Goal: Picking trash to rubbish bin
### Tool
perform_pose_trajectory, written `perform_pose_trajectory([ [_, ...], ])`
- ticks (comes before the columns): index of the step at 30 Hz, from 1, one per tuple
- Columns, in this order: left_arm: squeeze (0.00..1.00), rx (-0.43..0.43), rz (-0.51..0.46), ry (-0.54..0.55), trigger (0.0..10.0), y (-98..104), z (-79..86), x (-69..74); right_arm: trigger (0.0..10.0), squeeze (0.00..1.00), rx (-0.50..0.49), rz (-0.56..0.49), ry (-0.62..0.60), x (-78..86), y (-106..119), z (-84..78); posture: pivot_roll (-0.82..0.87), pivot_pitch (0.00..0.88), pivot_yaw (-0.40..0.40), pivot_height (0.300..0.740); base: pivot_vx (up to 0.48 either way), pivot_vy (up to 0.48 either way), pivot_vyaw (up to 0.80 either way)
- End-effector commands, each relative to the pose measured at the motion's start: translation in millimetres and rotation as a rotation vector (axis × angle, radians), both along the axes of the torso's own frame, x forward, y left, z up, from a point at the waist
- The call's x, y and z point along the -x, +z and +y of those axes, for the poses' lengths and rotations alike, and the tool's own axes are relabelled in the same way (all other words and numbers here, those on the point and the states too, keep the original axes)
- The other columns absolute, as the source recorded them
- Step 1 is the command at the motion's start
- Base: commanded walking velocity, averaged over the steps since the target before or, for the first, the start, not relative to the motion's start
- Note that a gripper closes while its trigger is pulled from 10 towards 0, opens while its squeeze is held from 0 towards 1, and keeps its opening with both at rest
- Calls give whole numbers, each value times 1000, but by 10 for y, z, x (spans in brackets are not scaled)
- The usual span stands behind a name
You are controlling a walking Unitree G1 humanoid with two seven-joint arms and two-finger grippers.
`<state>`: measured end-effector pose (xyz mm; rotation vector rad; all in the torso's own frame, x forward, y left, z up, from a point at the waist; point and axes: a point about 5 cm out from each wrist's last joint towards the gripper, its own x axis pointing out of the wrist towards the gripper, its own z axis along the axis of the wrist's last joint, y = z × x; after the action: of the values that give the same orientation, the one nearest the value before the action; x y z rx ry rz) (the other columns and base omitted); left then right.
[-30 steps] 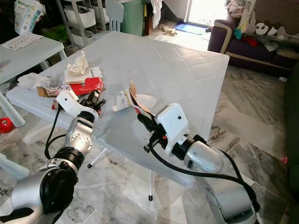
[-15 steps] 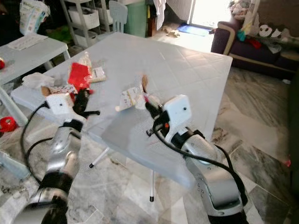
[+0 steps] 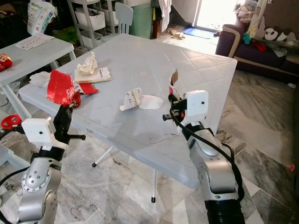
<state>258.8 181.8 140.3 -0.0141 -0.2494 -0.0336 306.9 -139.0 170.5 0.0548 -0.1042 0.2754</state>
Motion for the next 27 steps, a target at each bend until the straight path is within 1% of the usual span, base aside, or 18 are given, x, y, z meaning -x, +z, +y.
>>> perform_pose_trajectory([
  [1, 0, -14, -2, -10, 0, 72, -31, 11, 0, 0, 3, -21, -21, -24, 23, -55, 18, 0, -27, 740, 0, 0, 0],
  [4, 0, -13, 5, -17, 0, 90, -42, -7, 0, 0, 11, -20, -24, -23, -1, -63, 13, 0, -26, 740, 0, 0, 358],
  [7, 0, -9, 9, -30, 0, 104, -64, -40, 0, 0, 12, -22, -22, -17, -15, -58, 9, 0, -22, 740, 0, 0, 800],
  [14, 0, 0, 25, -40, 0, 102, -108, -44, 0, 0, 12, -28, -16, -20, -26, -57, 6, 0, -22, 740, 0, 0, 800],
  [24, 0, -8, 43, -32, 0, 87, -111, -68, 0, 0, 12, -29, -1, -20, -31, -43, 4, 0, -24, 740, 0, 0, 800],
  [26, 0, 18, 56, -21, 0, 70, -104, -75, 0, 0, 12, -29, 3, -19, -33, -40, 3, 0, -22, 740, 0, 0, 800],
  [27, 0, 18, 56, -21, 0, 70, -104, -75, 0, 0, 12, -29, 3, -19, -33, -40, 3, 0, -22, 740, 0, 0, 800],
])
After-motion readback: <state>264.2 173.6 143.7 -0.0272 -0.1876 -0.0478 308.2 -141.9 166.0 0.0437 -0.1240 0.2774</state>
